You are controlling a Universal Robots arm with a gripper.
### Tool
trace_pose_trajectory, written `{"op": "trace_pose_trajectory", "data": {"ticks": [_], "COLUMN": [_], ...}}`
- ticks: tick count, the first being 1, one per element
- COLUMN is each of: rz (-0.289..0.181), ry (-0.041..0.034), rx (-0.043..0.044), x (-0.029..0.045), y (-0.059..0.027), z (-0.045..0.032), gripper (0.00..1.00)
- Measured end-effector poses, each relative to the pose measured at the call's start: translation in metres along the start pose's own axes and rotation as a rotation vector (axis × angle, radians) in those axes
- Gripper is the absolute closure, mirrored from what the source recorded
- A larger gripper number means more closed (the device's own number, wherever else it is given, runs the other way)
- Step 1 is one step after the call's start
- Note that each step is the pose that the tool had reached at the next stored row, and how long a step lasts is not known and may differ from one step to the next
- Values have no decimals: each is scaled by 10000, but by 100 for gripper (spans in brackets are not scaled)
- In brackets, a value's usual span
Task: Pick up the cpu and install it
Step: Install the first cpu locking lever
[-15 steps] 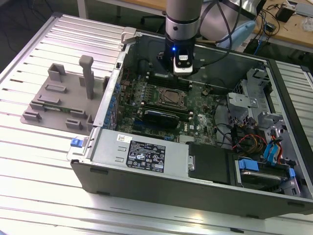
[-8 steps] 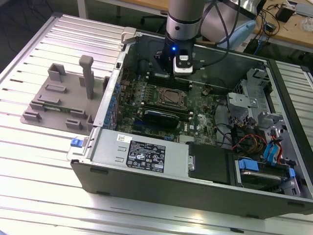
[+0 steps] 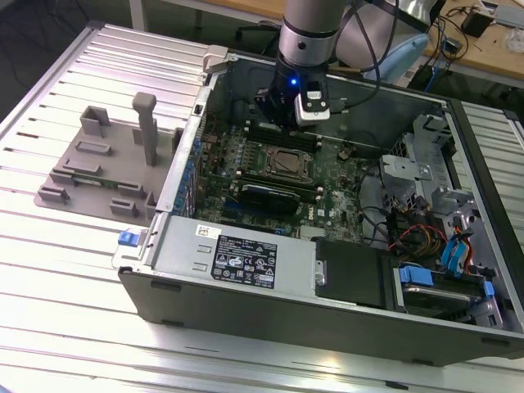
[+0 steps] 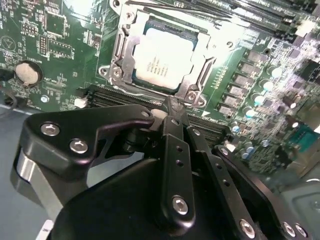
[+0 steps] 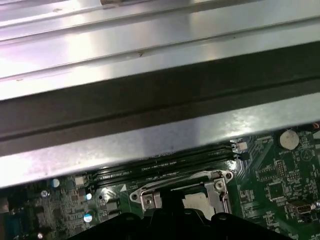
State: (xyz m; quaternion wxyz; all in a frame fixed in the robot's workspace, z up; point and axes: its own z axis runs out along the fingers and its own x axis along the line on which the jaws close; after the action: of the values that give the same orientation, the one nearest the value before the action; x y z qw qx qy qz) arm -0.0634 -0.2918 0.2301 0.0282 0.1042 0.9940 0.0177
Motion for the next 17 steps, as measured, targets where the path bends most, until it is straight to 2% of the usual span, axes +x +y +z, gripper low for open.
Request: {"op": "trace_pose_trajectory", "data": {"ticks": [2,7,15,17], "rz": [-154,-1147,-1572,-1572], "ry": [8,48,75,77], "rx": [-7,-60,-80,-80], "x": [-8,-40,-189,-195], "y": [1,7,-6,-34], "z": [0,6,15,14], "gripper": [89,89,89,89]}}
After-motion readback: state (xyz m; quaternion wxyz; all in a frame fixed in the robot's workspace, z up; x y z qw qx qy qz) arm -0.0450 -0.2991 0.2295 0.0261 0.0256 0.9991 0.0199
